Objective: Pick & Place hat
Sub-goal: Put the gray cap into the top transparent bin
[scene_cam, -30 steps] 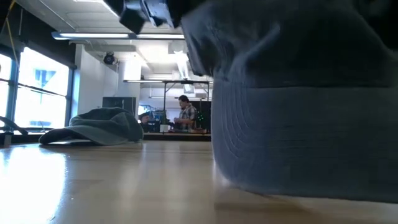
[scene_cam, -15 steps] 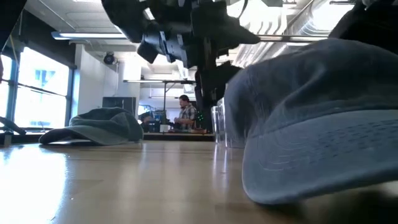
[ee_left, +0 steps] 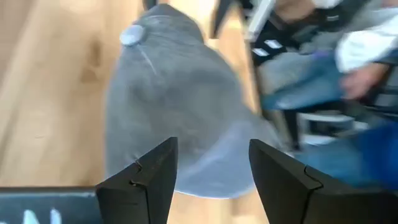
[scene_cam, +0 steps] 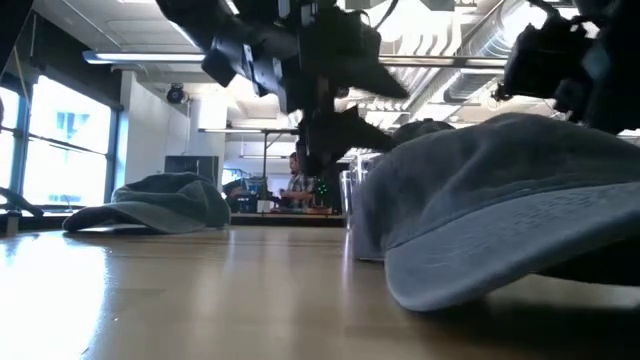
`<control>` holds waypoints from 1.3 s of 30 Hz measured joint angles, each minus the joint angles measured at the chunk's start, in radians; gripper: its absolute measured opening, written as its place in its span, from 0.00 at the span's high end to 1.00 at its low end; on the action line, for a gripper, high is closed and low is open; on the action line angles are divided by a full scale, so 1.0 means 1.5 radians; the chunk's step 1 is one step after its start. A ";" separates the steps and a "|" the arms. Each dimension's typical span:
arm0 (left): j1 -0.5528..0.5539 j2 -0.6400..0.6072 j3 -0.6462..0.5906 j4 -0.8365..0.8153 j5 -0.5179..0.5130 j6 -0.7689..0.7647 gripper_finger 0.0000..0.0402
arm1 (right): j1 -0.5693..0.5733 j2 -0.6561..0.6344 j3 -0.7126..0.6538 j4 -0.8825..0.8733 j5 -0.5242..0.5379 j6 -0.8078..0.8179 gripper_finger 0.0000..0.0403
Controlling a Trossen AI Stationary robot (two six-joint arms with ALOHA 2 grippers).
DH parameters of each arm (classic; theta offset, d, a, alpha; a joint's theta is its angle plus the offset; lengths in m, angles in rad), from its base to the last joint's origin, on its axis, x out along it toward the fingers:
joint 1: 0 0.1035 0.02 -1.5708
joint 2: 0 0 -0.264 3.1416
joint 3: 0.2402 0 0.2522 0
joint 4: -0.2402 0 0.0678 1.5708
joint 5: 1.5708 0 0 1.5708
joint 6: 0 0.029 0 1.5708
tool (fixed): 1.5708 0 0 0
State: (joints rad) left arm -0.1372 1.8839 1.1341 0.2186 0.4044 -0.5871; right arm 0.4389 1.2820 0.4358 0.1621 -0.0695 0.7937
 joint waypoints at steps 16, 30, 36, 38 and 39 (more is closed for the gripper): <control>-0.013 -0.015 0.002 0.020 -0.034 0.046 0.52 | -0.040 0.063 0.000 0.149 -0.200 -0.086 0.97; -0.022 0.066 0.000 0.180 0.003 0.027 0.29 | -0.029 0.035 0.001 0.205 -0.233 -0.149 0.97; -0.003 0.066 0.000 0.141 0.006 0.022 0.16 | -0.029 0.035 0.001 0.214 -0.236 -0.151 0.98; 0.011 0.059 -0.001 0.138 0.006 0.022 0.15 | -0.029 0.035 0.001 0.215 -0.238 -0.157 0.99; 0.016 0.051 -0.001 0.140 0.004 0.026 0.14 | -0.029 0.035 0.000 0.217 -0.238 -0.163 0.99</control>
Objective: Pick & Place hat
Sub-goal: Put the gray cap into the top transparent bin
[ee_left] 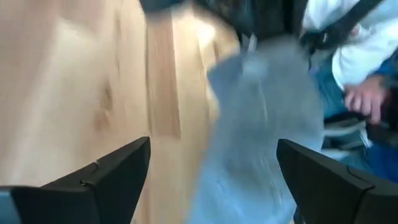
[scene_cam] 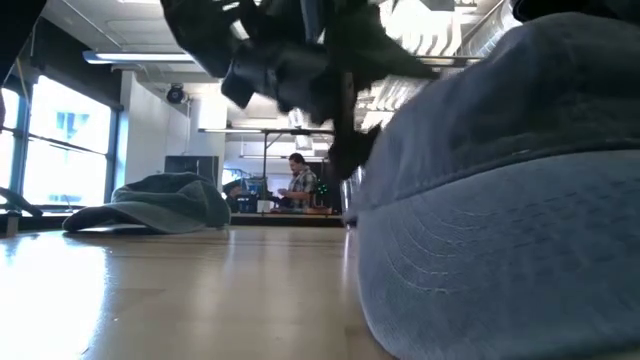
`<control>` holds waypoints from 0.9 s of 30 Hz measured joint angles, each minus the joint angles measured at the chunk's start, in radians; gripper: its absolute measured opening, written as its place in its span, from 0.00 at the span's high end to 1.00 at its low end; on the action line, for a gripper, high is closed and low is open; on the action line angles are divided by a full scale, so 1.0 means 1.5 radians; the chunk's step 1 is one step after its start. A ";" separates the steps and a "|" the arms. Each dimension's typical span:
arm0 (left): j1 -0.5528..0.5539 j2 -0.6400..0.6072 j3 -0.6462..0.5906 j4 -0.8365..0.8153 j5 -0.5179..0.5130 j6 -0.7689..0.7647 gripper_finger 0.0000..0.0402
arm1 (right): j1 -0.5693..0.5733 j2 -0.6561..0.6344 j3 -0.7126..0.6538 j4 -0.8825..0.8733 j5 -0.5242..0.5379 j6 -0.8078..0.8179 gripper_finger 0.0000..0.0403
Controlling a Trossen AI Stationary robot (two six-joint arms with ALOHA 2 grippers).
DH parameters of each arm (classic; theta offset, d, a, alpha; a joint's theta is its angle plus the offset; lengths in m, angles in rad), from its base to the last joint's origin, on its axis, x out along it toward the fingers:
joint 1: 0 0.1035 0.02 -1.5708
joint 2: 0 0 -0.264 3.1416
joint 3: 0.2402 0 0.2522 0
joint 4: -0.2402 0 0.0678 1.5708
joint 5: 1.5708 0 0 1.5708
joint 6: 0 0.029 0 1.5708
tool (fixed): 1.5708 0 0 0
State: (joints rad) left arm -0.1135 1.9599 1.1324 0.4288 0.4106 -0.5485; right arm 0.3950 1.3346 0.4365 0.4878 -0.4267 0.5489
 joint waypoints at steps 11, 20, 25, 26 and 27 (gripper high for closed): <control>0.013 0.071 0.043 0.083 0.111 0.024 0.14 | 0.000 0.000 0.000 0.009 0.009 -0.025 0.98; -0.007 0.099 0.141 -0.023 0.224 0.038 0.18 | 0.000 0.000 0.000 0.049 0.011 0.007 0.99; -0.026 0.100 0.156 -0.072 0.313 0.029 0.38 | 0.000 0.000 0.000 0.066 0.000 0.050 0.98; -0.031 0.096 0.161 -0.069 0.324 0.028 0.43 | 0.001 0.000 0.000 0.076 -0.010 0.058 0.99; -0.034 0.091 0.163 -0.069 0.336 0.029 0.49 | 0.004 0.000 0.000 0.091 -0.021 0.070 0.99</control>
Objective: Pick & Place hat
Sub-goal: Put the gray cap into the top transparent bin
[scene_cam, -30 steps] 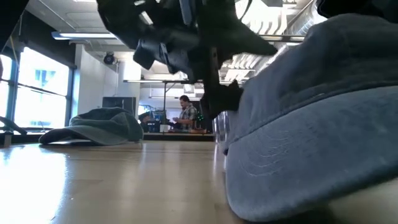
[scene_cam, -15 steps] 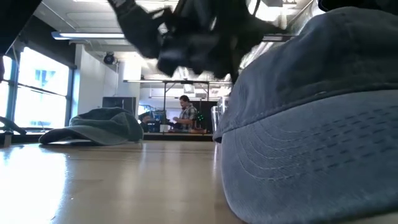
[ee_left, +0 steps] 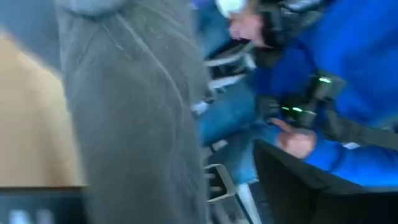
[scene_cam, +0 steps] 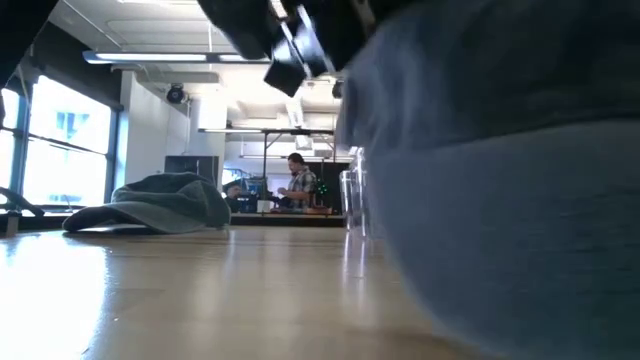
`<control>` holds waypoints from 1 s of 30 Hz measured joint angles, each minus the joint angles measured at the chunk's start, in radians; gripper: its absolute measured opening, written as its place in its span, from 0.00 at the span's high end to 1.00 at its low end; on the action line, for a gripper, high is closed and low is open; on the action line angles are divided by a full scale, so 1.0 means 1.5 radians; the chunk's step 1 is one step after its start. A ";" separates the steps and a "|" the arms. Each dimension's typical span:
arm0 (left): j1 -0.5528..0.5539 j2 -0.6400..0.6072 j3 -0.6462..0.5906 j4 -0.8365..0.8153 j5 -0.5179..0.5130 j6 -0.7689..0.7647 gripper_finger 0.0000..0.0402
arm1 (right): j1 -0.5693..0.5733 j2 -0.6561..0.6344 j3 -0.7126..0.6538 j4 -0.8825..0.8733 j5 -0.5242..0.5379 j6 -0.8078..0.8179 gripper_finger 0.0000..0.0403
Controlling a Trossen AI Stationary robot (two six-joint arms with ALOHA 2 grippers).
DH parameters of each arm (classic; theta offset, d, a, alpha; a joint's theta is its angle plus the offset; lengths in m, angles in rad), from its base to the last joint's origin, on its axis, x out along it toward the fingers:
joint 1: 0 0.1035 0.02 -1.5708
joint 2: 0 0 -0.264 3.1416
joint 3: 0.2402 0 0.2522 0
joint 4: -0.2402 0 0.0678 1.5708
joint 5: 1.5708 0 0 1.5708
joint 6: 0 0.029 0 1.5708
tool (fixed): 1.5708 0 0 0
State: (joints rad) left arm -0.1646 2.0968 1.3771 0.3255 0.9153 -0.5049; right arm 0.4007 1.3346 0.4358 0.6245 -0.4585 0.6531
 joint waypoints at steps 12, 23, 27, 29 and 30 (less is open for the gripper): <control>-0.052 -0.013 0.000 0.025 0.079 -0.012 0.96 | 0.078 -0.045 0.001 0.065 -0.017 0.134 0.99; -0.031 -0.012 -0.002 0.061 0.077 -0.050 0.94 | 0.077 -0.053 0.001 0.065 0.125 0.084 0.97; -0.024 -0.012 -0.002 0.063 0.071 -0.045 0.96 | 0.074 -0.053 0.001 0.041 0.159 0.070 0.87; -0.024 -0.012 -0.002 0.065 0.071 -0.035 0.99 | 0.073 -0.053 0.001 0.022 0.160 0.054 0.78; -0.026 -0.012 -0.002 0.066 0.074 -0.032 0.99 | 0.073 -0.053 0.001 0.010 0.160 0.038 0.73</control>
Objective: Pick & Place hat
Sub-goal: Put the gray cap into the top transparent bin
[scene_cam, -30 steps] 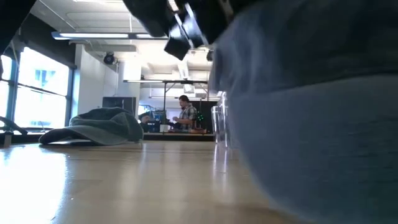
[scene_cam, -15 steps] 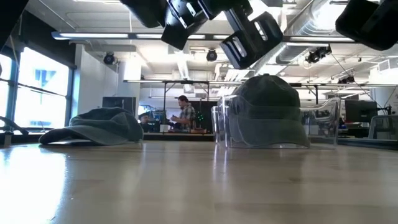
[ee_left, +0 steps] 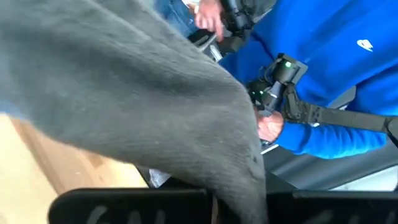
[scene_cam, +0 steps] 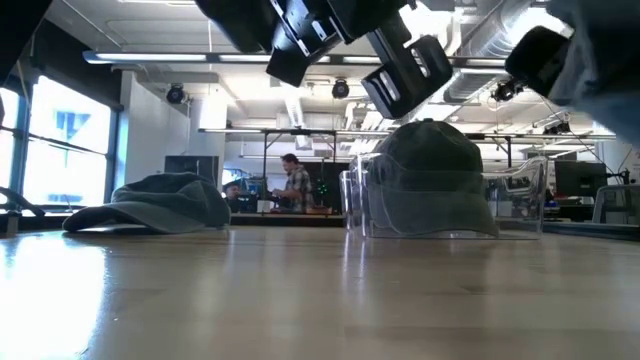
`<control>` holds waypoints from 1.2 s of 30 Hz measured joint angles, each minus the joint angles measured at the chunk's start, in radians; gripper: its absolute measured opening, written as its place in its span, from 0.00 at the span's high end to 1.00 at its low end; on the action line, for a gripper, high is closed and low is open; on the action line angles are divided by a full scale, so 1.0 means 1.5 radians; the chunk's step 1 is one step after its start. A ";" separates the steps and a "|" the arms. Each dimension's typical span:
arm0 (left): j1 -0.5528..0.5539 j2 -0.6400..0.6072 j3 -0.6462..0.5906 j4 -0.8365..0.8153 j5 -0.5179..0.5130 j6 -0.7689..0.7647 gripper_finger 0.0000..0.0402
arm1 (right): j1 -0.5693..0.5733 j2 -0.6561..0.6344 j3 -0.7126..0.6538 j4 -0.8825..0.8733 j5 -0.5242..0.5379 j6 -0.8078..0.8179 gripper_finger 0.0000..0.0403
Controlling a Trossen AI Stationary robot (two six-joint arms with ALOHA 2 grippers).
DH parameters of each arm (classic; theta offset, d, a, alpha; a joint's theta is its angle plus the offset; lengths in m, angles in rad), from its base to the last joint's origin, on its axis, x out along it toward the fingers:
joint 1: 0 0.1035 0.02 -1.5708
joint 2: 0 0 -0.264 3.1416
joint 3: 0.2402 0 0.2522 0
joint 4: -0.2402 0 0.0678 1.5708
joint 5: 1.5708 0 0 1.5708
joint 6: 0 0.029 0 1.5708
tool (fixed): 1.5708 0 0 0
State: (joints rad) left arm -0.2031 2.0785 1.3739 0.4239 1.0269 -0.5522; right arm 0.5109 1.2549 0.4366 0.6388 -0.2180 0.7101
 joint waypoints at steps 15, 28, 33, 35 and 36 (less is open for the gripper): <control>-0.005 0.000 0.000 0.003 0.025 0.022 1.00 | -0.008 0.061 -0.001 -0.217 0.141 -0.384 0.22; -0.004 0.000 0.000 -0.005 0.007 0.016 1.00 | 0.008 0.362 0.000 0.314 0.115 -0.298 0.23; 0.001 0.000 0.000 -0.026 0.002 0.016 1.00 | 0.038 0.404 0.001 0.385 0.098 -0.239 0.42; 0.007 0.000 0.000 -0.036 0.000 0.014 1.00 | 0.050 0.400 0.001 0.385 0.065 -0.212 0.57; 0.009 0.000 0.000 -0.040 0.000 0.014 1.00 | 0.056 0.393 0.000 0.384 0.047 -0.196 0.66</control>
State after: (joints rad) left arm -0.1891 2.0785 1.3739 0.3643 1.0264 -0.5308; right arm 0.5953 1.8443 0.4372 1.2150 -0.1473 0.4169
